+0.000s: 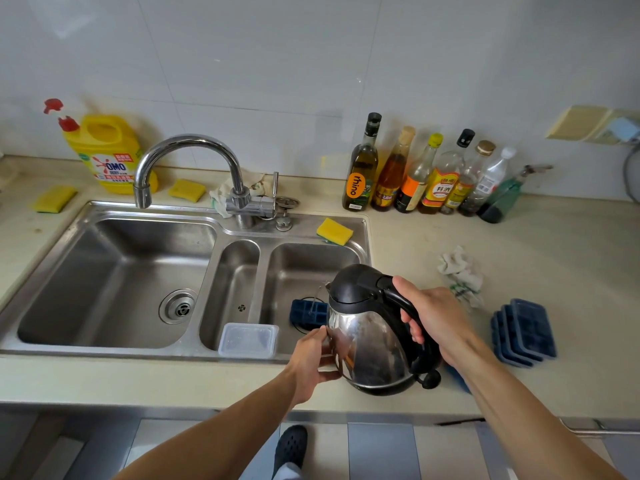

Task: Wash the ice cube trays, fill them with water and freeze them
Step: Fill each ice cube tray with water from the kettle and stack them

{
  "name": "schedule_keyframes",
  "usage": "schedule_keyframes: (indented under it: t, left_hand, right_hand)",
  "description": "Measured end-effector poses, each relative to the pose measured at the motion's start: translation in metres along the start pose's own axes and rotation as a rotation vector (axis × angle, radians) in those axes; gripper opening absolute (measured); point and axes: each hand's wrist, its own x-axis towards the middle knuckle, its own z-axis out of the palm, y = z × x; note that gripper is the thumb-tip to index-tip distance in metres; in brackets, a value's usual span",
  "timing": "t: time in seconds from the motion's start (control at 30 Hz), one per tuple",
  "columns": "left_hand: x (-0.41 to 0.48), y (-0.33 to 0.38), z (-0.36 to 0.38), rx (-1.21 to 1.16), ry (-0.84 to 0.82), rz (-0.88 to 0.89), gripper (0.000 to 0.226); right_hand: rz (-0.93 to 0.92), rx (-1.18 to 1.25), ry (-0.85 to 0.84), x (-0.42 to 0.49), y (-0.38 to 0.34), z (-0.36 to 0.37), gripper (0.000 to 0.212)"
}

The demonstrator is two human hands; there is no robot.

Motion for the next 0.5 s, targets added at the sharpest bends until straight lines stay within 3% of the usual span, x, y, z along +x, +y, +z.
schedule_keyframes:
  t: [0.5]
  left_hand:
    - [-0.001, -0.002, 0.011, 0.003, -0.026, 0.003, 0.040]
  right_hand:
    - [0.007, 0.021, 0.014, -0.009, 0.001, -0.013, 0.061]
